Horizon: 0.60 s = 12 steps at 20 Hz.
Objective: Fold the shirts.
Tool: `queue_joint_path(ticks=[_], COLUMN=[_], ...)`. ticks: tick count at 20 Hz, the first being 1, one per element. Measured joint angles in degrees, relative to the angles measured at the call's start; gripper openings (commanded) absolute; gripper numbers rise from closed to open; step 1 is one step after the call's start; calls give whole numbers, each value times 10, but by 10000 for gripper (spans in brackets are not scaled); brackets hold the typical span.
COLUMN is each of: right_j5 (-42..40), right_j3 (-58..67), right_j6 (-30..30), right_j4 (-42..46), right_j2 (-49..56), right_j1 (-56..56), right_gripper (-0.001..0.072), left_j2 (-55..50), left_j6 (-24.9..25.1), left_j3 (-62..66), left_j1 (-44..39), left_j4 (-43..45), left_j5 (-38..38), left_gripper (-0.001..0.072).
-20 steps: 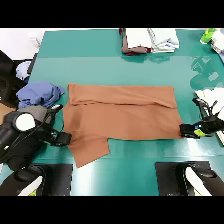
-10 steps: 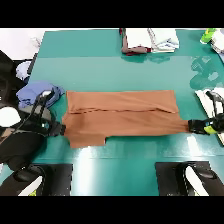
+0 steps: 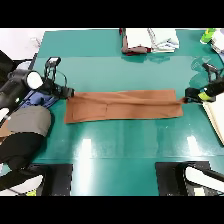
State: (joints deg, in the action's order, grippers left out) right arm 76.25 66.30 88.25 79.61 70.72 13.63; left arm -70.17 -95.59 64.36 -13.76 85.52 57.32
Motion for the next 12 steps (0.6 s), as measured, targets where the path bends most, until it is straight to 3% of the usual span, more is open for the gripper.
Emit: queue_joint_path(ticks=[6,7,8,9,12], right_j5=[-22,-24,-25,-27,-27], right_j3=[133,151,165,180,220], right_j6=[20,22,24,23,12], right_j4=[-3,-5,-7,-14,-40], right_j2=[151,169,184,196,217], right_j1=[-34,-38,-40,-42,-39], right_gripper=[26,137,290,341,363], left_j2=[-83,-89,-92,-95,-99], left_j6=[24,26,27,27,27], left_j3=[40,42,43,44,57], left_j1=[13,13,14,14,14], left_j4=[-9,-10,-11,-12,-16], left_j5=[-80,-87,-94,-98,-88], left_gripper=[41,279,454,457,451])
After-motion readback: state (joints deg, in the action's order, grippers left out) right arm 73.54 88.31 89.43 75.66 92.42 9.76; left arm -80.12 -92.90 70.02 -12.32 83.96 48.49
